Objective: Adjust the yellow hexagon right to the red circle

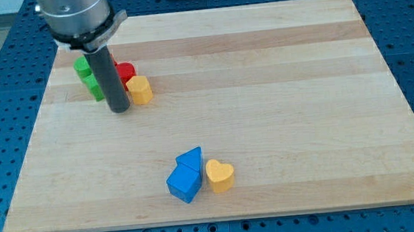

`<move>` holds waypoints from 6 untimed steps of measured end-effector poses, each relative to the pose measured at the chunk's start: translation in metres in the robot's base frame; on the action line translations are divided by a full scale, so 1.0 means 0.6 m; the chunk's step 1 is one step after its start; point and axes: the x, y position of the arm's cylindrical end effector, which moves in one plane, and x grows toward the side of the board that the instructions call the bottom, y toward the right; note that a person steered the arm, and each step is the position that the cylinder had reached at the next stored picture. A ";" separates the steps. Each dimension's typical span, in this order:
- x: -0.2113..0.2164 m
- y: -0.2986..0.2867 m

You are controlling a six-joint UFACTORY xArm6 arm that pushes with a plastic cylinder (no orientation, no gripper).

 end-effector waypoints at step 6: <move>-0.002 0.120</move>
